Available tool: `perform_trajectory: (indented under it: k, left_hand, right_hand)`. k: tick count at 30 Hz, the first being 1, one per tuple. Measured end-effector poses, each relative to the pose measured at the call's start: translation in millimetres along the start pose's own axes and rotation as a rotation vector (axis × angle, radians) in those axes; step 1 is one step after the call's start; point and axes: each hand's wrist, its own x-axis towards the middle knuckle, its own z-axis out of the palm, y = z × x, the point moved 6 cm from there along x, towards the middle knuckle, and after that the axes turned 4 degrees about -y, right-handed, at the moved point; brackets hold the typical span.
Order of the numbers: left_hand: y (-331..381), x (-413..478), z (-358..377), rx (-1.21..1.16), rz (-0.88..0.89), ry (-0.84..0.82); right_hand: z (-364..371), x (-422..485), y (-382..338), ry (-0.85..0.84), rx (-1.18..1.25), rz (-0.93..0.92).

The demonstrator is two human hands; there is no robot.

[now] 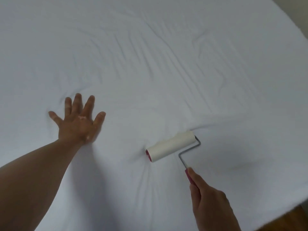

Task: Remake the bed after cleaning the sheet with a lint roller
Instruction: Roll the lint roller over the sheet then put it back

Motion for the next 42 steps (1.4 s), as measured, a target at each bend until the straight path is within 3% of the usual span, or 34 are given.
perform_trajectory:
  k: [4, 12, 21, 35, 42]
  left_hand:
    - [-48.1, 29.9, -10.2, -0.03, -0.12, -0.017]
    - [-77.8, 88.4, -22.1, -0.06, -0.212, -0.036]
    - [-87.1, 122.5, -15.3, 0.003, -0.22, 0.009]
    - [-92.2, 130.9, 3.0, 0.034, -0.248, -0.001]
    - [-92.5, 132.8, 5.9, 0.021, -0.238, 0.027]
  right_hand:
    - [-13.5, 67.4, -58.8, -0.113, -0.029, 0.01]
    - [-30.3, 222.2, -180.6, 0.055, 0.016, -0.165]
    - [-46.2, 358.8, -289.9, 0.033, 0.027, -0.247]
    - [-73.5, 461.1, -386.4, 0.027, 0.05, -0.297]
    - [-98.2, 430.4, -411.5, 0.07, 0.357, -0.296]
